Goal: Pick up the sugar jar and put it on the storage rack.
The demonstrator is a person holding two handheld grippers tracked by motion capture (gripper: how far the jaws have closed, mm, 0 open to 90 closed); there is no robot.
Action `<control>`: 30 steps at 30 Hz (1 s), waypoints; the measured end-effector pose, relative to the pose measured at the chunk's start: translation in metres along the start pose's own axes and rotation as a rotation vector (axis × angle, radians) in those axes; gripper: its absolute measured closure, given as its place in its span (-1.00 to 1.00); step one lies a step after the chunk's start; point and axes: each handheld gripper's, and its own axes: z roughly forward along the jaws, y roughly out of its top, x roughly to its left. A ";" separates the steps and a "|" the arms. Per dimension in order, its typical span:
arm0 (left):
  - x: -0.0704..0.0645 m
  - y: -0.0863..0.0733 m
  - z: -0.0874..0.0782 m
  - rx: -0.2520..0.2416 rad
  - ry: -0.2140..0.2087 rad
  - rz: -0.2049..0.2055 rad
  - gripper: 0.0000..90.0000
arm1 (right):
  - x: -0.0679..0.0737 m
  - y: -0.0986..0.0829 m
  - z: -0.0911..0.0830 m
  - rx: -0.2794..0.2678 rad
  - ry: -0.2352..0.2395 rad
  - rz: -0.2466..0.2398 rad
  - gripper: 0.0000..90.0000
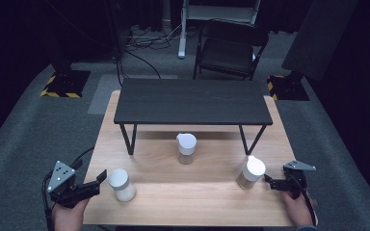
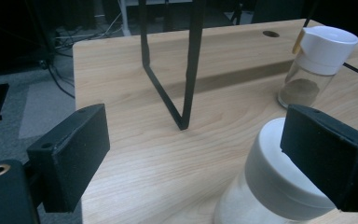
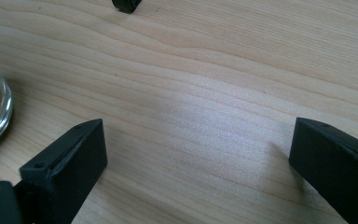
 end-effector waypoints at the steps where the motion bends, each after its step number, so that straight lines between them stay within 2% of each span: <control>1: -0.001 0.000 0.000 -0.001 -0.004 0.002 -0.83 | 0.000 0.000 0.000 0.000 0.000 0.000 -0.91; 8: -0.009 0.004 0.001 -0.005 -0.031 0.028 -0.83 | 0.000 0.000 0.000 0.000 0.000 0.000 -0.91; 18: -0.015 0.006 0.010 0.011 -0.082 0.031 -0.84 | 0.000 0.000 0.000 0.000 0.000 0.000 -0.91; 30: -0.024 0.002 0.017 0.013 -0.091 0.043 -0.83 | 0.000 0.000 0.000 0.000 0.000 0.000 -0.91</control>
